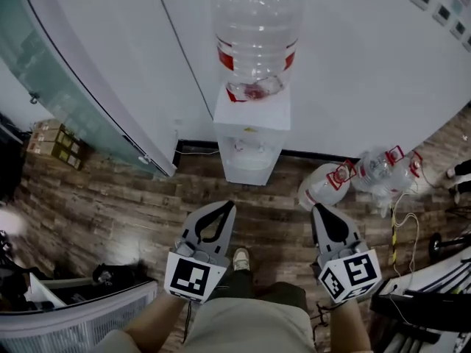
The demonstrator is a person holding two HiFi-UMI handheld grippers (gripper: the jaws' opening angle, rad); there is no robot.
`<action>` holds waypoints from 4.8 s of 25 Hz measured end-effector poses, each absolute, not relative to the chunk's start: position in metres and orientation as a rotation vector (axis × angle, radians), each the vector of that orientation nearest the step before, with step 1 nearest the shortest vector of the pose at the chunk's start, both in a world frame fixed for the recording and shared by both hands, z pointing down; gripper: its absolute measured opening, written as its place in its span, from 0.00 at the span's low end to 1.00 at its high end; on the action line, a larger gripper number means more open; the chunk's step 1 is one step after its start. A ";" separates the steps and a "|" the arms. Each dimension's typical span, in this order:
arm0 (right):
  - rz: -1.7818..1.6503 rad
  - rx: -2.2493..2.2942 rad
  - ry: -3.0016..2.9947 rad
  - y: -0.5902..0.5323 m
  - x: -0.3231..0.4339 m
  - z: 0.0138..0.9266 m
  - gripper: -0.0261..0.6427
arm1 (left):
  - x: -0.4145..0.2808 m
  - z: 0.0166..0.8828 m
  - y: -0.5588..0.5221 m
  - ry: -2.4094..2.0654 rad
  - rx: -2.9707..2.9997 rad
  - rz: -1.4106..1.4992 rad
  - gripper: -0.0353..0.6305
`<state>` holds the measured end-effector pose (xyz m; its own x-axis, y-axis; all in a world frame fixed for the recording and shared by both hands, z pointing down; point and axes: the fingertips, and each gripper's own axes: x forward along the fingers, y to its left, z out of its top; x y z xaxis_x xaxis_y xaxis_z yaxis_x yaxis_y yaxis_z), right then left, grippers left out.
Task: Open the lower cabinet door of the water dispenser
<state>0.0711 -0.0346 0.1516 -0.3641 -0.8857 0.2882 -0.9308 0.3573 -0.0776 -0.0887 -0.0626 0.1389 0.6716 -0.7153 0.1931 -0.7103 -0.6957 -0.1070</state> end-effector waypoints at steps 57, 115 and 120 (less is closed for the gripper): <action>0.507 1.259 -2.427 -0.352 0.129 0.853 0.48 | -0.003 0.789 -0.310 1.517 -2.958 -0.631 0.06; 0.426 0.863 -2.204 -0.294 0.063 0.882 0.39 | -0.059 0.808 -0.253 1.644 -2.998 -0.854 0.06; 0.431 0.752 -2.184 -0.259 0.030 0.883 0.34 | -0.089 0.804 -0.235 1.733 -2.981 -0.885 0.06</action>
